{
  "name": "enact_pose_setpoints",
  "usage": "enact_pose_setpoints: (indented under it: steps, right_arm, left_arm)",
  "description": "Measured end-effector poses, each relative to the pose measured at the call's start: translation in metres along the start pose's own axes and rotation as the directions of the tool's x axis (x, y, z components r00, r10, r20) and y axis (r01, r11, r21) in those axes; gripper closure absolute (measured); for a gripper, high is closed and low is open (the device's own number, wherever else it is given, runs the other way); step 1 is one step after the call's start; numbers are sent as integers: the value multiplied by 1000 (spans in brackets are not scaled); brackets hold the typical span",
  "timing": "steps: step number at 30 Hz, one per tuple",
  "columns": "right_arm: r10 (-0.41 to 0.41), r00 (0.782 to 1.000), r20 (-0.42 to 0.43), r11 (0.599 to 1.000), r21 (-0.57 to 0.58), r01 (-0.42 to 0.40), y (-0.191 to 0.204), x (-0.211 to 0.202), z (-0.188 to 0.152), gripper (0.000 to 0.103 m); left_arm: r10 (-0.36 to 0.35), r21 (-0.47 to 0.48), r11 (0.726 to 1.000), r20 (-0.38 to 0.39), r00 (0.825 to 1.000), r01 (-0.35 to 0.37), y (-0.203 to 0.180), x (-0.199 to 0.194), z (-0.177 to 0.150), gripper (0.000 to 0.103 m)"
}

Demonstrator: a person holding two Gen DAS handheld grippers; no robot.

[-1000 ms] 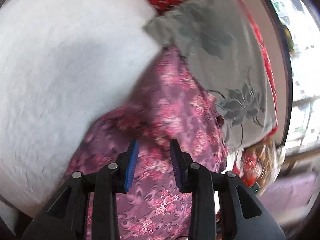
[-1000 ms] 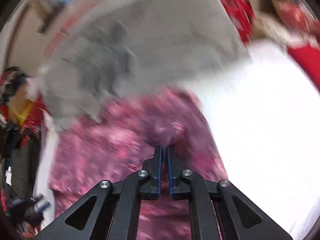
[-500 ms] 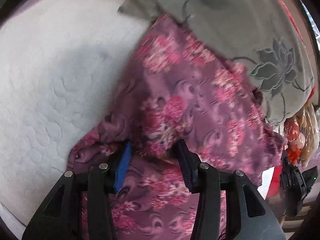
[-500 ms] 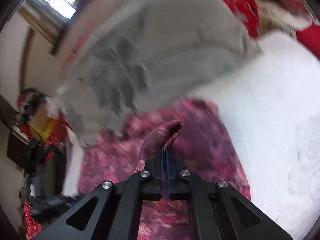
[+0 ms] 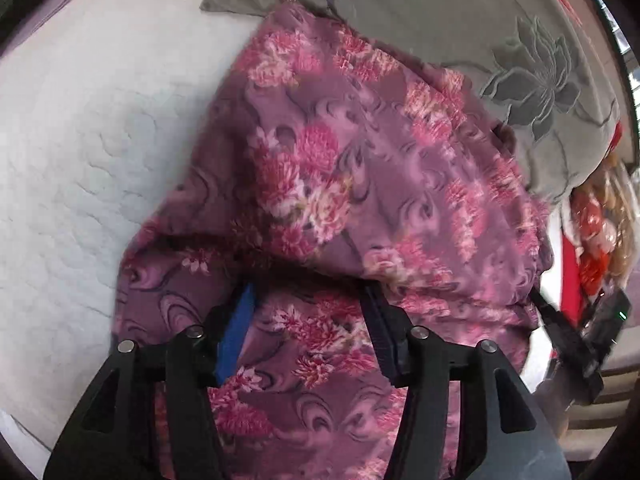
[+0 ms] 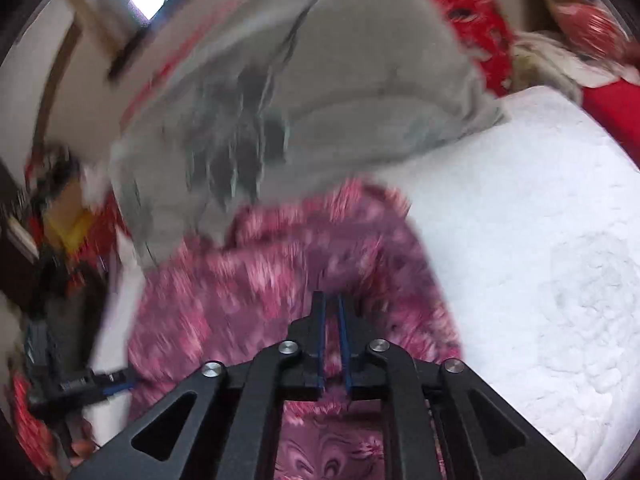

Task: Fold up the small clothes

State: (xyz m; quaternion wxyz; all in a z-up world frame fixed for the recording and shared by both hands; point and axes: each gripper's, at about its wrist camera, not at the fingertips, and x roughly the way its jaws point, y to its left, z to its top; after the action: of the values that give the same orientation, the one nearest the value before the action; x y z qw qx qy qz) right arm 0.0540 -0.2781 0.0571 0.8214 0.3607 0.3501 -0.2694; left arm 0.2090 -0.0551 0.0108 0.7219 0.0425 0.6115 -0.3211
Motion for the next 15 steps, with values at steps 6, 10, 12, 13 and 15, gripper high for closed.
enact_pose_setpoints:
  steps: [6,10,12,13,15]
  right_arm:
    - [10,995,-95,1000,15,-9,-9,-3,-13,91]
    - [-21,988,-154,998,-69,10,-13,-19,-40,91]
    - [-43,979,-201,995,-92,25,-18,-27,-58,90]
    - [-46,979,-198,994,-106,25,-16,-35,-65,90]
    - [-52,976,-214,992,-123,25,-17,-45,-81,89]
  left_arm:
    - [48,87,995,-31,998,-45,-8,-11,-17,49]
    - [69,106,992,-31,997,-66,-5,-21,-44,49]
    - [67,111,992,-44,997,-62,-4,-25,-58,49]
    - [53,101,994,-76,996,-45,-2,-25,-67,49]
    - [41,104,994,-86,995,-32,2,-31,-86,49]
